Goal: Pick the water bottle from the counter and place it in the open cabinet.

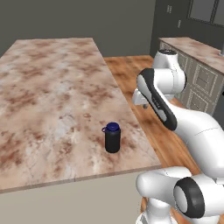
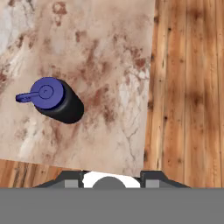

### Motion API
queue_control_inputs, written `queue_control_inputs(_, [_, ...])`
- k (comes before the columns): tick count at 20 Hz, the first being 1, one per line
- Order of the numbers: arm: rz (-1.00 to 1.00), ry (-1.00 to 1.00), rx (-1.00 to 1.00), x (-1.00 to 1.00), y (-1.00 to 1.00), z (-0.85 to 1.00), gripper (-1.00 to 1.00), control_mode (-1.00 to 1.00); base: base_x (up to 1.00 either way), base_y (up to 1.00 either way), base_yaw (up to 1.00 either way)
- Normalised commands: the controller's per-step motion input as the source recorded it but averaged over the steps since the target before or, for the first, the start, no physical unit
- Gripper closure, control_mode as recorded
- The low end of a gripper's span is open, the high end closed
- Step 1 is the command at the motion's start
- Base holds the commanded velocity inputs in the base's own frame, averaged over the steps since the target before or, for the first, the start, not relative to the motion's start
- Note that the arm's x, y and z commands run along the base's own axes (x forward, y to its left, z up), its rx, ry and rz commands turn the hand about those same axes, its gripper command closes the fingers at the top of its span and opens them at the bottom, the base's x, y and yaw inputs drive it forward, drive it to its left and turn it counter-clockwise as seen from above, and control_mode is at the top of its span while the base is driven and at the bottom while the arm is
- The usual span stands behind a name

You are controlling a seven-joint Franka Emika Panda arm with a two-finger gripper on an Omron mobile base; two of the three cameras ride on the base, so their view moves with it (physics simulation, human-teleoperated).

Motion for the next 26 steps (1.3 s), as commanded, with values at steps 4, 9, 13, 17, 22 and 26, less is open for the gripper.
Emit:
queue_control_inputs(4, [0.00,-0.02,0.00,-0.10,0.00,-0.02,-1.00,-1.00,0.00,0.00,0.00])
queue_control_inputs(9, [0.26,-0.30,0.03,-0.38,-0.06,-0.05,-1.00,-1.00,0.00,0.00,0.00])
queue_control_inputs(13, [0.73,-0.23,0.04,-0.28,-0.02,-0.09,-1.00,-1.00,0.00,0.00,0.00])
queue_control_inputs(17, [0.85,-0.08,0.06,-0.09,0.00,-0.14,-1.00,-1.00,0.00,0.00,0.00])
queue_control_inputs(22, [0.65,0.00,0.07,0.04,0.05,-0.14,-1.00,-1.00,0.00,0.00,0.00])
queue_control_inputs(26, [0.46,-0.14,0.03,0.17,0.06,-0.08,-1.00,-1.00,0.00,0.00,0.00])
